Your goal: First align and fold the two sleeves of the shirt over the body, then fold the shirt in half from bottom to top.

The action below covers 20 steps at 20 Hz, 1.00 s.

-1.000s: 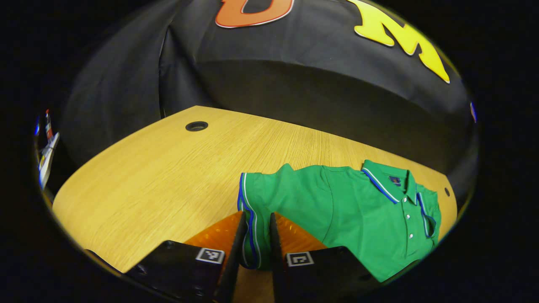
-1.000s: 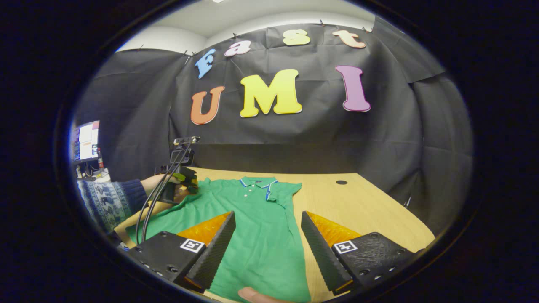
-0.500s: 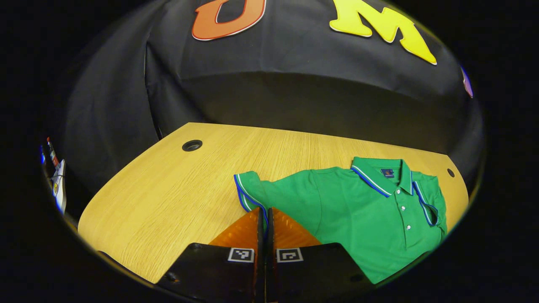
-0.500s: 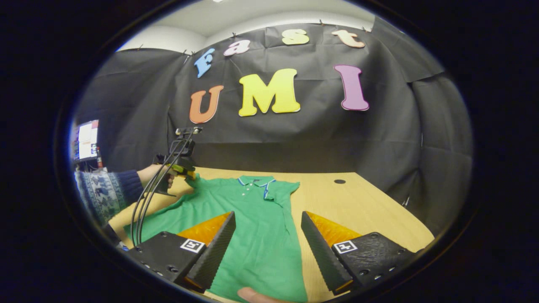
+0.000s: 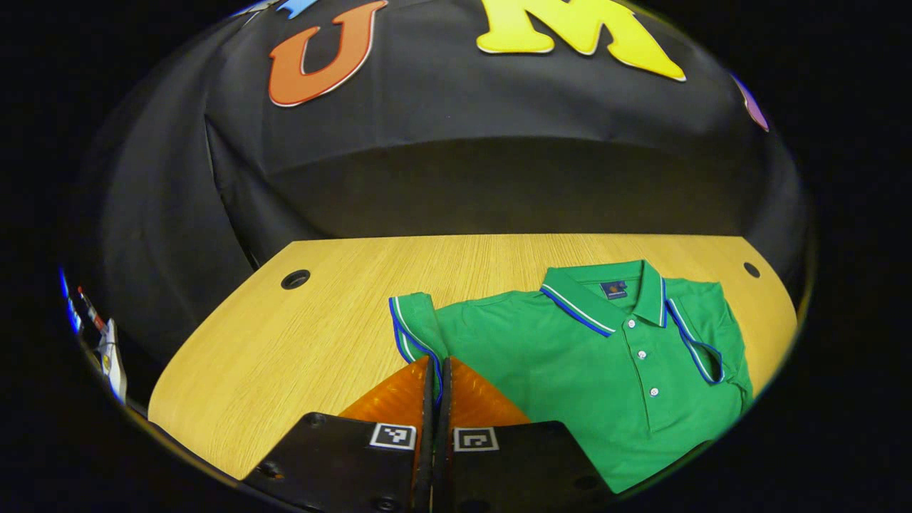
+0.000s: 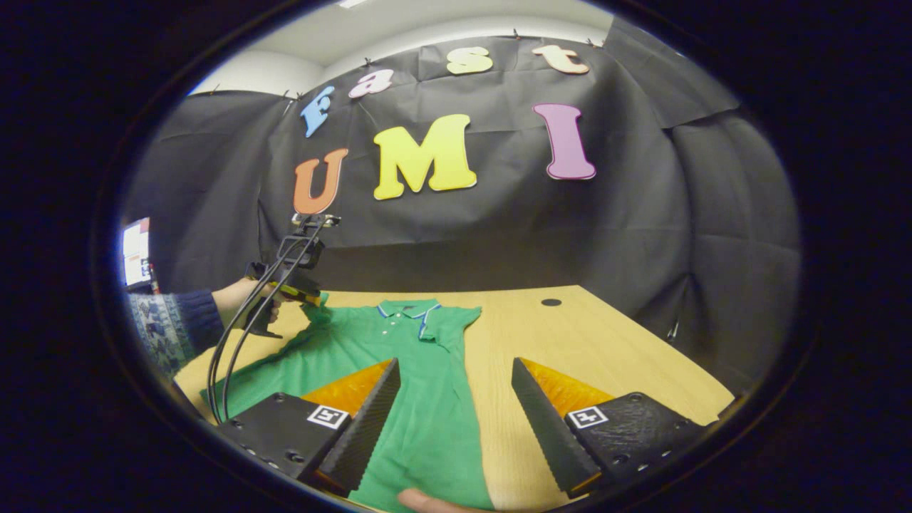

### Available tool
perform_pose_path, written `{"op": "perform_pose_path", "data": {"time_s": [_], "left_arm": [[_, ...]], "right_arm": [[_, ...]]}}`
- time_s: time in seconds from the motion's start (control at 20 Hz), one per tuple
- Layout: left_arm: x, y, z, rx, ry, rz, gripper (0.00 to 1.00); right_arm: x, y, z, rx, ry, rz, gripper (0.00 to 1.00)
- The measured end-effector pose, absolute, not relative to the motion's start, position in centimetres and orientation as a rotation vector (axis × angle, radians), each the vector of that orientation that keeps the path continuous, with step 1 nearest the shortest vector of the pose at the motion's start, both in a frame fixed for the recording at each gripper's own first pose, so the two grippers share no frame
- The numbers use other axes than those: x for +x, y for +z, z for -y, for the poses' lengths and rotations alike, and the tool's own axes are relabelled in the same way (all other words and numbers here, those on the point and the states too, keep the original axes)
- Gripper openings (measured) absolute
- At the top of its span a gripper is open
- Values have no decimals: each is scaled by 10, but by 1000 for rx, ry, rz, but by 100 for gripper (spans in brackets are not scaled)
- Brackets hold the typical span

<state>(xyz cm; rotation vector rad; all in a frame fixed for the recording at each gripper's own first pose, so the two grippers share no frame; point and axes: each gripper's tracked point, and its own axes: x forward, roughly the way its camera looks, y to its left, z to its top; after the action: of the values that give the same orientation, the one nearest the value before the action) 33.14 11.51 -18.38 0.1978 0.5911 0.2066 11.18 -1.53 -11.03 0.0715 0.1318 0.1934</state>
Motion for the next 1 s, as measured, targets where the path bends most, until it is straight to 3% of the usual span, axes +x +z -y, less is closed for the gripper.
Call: {"op": "perform_pose_path", "data": {"time_s": [0.15,0.2,0.3,0.35,1.0], "left_arm": [[341,-176,-71,153,137,-550,11],[340,-172,-54,150,102,-547,17],[340,-159,-28,171,71,-526,94],[341,-149,-22,175,79,-493,99],[261,-69,10,89,41,-329,100]], "right_arm": [[111,-109,17,84,199,-134,96],[111,-108,19,85,197,-133,96],[110,-107,21,89,189,-134,96],[111,-105,22,93,188,-132,96],[73,-59,21,81,181,-59,96]]}}
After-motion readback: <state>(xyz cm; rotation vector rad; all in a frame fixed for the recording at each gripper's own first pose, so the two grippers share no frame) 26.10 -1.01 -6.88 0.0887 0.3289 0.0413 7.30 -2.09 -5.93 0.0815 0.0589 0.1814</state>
